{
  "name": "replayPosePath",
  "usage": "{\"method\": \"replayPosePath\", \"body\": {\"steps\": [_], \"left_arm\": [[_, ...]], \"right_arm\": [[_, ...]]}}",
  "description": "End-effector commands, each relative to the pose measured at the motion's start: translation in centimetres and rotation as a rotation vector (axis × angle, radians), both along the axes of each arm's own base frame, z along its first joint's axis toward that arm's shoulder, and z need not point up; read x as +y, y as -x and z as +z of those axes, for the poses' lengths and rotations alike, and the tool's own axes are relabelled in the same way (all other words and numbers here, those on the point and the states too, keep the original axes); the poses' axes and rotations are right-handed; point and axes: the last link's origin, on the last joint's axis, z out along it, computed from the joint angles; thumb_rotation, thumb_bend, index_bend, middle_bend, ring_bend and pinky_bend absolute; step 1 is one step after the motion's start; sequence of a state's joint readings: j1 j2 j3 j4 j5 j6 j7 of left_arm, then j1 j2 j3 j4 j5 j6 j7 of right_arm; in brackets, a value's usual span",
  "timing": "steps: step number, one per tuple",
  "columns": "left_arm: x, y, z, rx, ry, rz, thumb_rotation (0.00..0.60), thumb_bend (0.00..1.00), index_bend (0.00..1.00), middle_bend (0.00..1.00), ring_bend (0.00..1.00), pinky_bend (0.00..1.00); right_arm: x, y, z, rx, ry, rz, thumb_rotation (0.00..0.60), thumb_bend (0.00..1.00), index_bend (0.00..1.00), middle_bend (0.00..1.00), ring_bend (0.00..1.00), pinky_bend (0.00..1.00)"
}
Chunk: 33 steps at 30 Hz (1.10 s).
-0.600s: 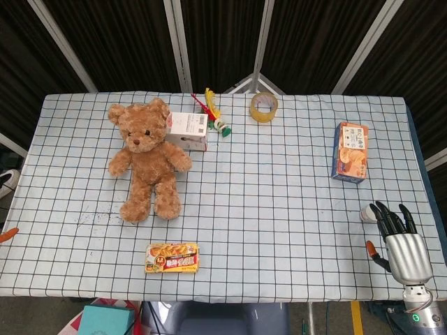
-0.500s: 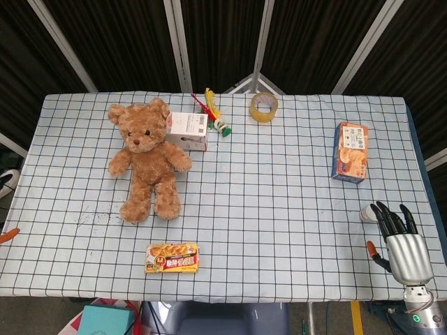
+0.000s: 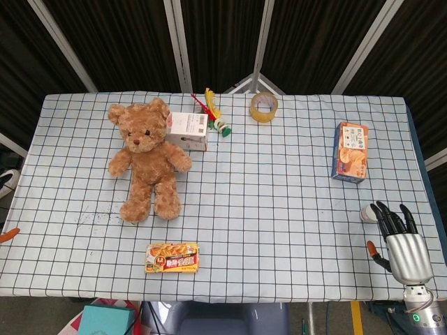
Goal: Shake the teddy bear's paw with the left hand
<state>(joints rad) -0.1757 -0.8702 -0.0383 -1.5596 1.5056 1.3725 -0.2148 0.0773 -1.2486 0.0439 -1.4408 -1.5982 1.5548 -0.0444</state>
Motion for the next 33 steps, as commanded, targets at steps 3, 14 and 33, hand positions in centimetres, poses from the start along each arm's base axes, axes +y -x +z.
{"method": "replayPosePath", "body": {"steps": [3, 14, 33], "left_arm": [[-0.1, 0.2, -0.2, -0.017, 0.012, 0.014, 0.600, 0.19, 0.04, 0.00, 0.00, 0.04], [4.6, 1.1, -2.8, -0.539, 0.153, 0.349, 0.600, 0.19, 0.04, 0.00, 0.00, 0.04], [16.1, -1.2, -11.6, -1.079, 0.259, 0.616, 0.600, 0.19, 0.04, 0.00, 0.00, 0.04]], "right_arm": [[0.2, 0.0, 0.1, -0.005, 0.003, -0.004, 0.600, 0.37, 0.09, 0.12, 0.22, 0.06], [0.1, -0.4, 0.3, -0.017, 0.011, 0.012, 0.600, 0.37, 0.09, 0.12, 0.22, 0.06], [-1.0, 0.2, 0.4, -0.060, 0.018, -0.027, 0.600, 0.37, 0.09, 0.12, 0.22, 0.06]]}}
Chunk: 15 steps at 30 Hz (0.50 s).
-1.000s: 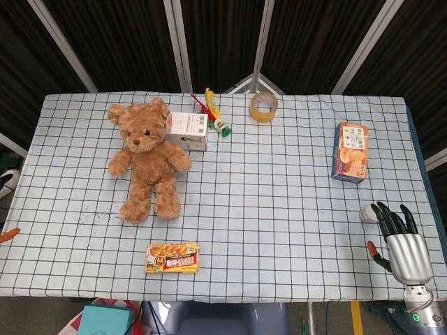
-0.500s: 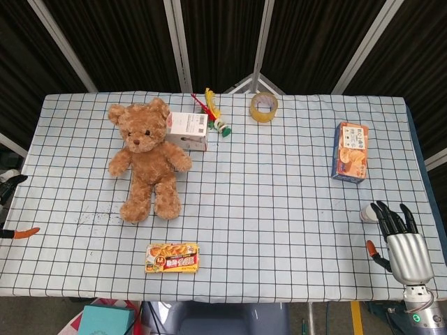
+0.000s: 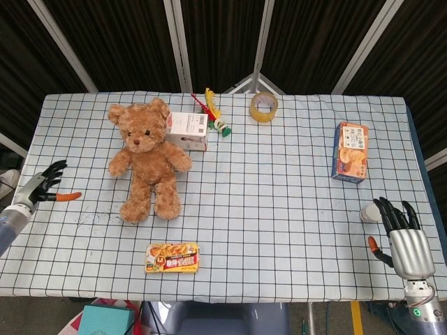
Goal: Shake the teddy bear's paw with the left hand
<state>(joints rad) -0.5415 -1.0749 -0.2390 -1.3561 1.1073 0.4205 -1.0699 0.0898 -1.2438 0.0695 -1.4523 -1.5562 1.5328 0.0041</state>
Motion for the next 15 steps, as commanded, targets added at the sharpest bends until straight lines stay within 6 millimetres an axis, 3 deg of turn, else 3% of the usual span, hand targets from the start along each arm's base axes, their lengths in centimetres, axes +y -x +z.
{"method": "replayPosePath", "body": {"steps": [1, 15], "left_arm": [[2.7, -1.8, -2.5, -0.086, 0.014, 0.003, 0.600, 0.19, 0.04, 0.00, 0.00, 0.04], [5.4, -4.7, -7.5, -0.190, 0.011, -0.015, 0.600, 0.19, 0.09, 0.11, 0.00, 0.04]], "right_arm": [[0.0, 0.1, 0.1, -0.001, 0.001, -0.003, 0.600, 0.37, 0.09, 0.12, 0.22, 0.06], [-0.2, 1.1, 0.4, -0.033, 0.005, -0.050, 0.600, 0.37, 0.08, 0.12, 0.22, 0.06]]}}
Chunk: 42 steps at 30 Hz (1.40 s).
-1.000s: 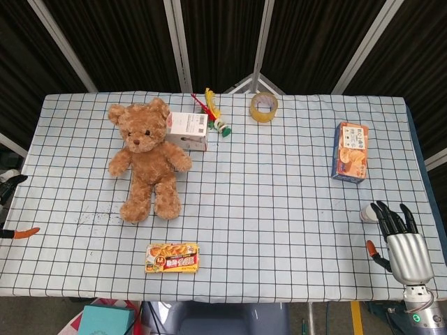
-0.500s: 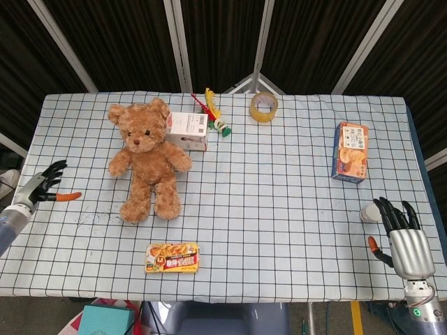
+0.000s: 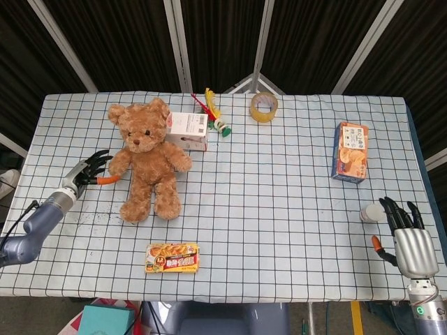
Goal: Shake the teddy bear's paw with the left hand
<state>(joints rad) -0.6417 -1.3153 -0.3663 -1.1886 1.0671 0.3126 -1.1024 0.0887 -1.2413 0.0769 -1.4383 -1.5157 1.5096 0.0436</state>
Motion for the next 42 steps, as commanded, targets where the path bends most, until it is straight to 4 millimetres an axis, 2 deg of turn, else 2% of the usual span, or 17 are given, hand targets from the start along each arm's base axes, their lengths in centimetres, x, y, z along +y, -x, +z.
{"method": "replayPosePath", "body": {"steps": [1, 7, 13, 17, 24, 30, 37, 42], "left_arm": [[0.5, -0.4, -1.0, 0.005, 0.002, -0.006, 0.600, 0.19, 0.10, 0.11, 0.00, 0.04], [0.9, -1.2, -1.5, 0.005, -0.008, -0.024, 0.600, 0.20, 0.15, 0.18, 0.00, 0.07], [1.3, -2.2, -1.3, -0.012, -0.086, -0.044, 0.600, 0.30, 0.26, 0.29, 0.00, 0.12], [1.1, -2.7, -1.2, -0.071, -0.133, 0.003, 0.600, 0.36, 0.30, 0.31, 0.00, 0.12], [0.8, -2.5, -1.4, -0.035, -0.109, 0.044, 0.600, 0.39, 0.32, 0.32, 0.00, 0.12], [0.7, -2.7, -1.6, -0.009, -0.117, 0.064, 0.600, 0.43, 0.37, 0.37, 0.00, 0.13], [1.2, -2.7, -1.2, 0.023, -0.194, 0.107, 0.600, 0.57, 0.48, 0.48, 0.05, 0.14], [1.1, -2.4, -1.3, 0.044, -0.196, 0.141, 0.600, 0.60, 0.50, 0.50, 0.06, 0.15]], "right_arm": [[0.0, 0.2, 0.2, -0.006, 0.003, -0.007, 0.600, 0.37, 0.08, 0.12, 0.22, 0.06], [0.1, 0.2, 0.3, -0.008, 0.007, -0.008, 0.600, 0.37, 0.09, 0.12, 0.22, 0.06], [0.0, 0.2, 0.3, -0.008, 0.006, -0.007, 0.600, 0.37, 0.09, 0.12, 0.22, 0.06], [0.0, 0.5, 0.3, -0.016, 0.005, -0.021, 0.600, 0.37, 0.09, 0.12, 0.22, 0.06], [0.1, 0.4, 0.4, -0.024, 0.007, -0.022, 0.600, 0.37, 0.09, 0.12, 0.22, 0.06], [0.1, 0.4, 0.4, -0.025, 0.004, -0.023, 0.600, 0.37, 0.09, 0.12, 0.22, 0.06], [0.2, 0.5, 0.4, -0.033, 0.002, -0.027, 0.600, 0.37, 0.09, 0.12, 0.22, 0.06], [0.2, 0.5, 0.3, -0.037, -0.006, -0.032, 0.600, 0.37, 0.08, 0.12, 0.22, 0.06]]}}
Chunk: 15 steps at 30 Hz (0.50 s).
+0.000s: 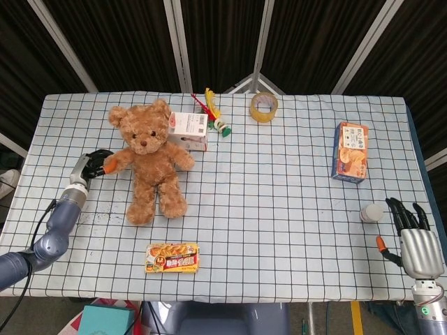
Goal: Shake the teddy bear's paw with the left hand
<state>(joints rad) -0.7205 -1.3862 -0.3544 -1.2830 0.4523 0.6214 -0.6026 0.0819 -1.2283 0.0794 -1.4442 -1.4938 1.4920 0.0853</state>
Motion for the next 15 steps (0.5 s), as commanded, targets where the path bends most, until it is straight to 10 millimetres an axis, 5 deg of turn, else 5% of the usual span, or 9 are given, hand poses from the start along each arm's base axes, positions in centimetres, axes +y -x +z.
{"method": "replayPosePath", "body": {"steps": [1, 15], "left_arm": [[0.01, 0.06, -0.11, 0.018, -0.006, 0.025, 0.600, 0.61, 0.50, 0.50, 0.06, 0.15], [0.16, -0.83, -0.08, 0.039, -0.023, 0.028, 0.600, 0.60, 0.49, 0.50, 0.06, 0.15]], "right_arm": [[0.02, 0.00, 0.00, 0.001, -0.003, 0.000, 0.600, 0.37, 0.09, 0.12, 0.22, 0.06], [0.04, -0.05, 0.07, 0.004, -0.001, 0.002, 0.600, 0.37, 0.09, 0.12, 0.22, 0.06]]}}
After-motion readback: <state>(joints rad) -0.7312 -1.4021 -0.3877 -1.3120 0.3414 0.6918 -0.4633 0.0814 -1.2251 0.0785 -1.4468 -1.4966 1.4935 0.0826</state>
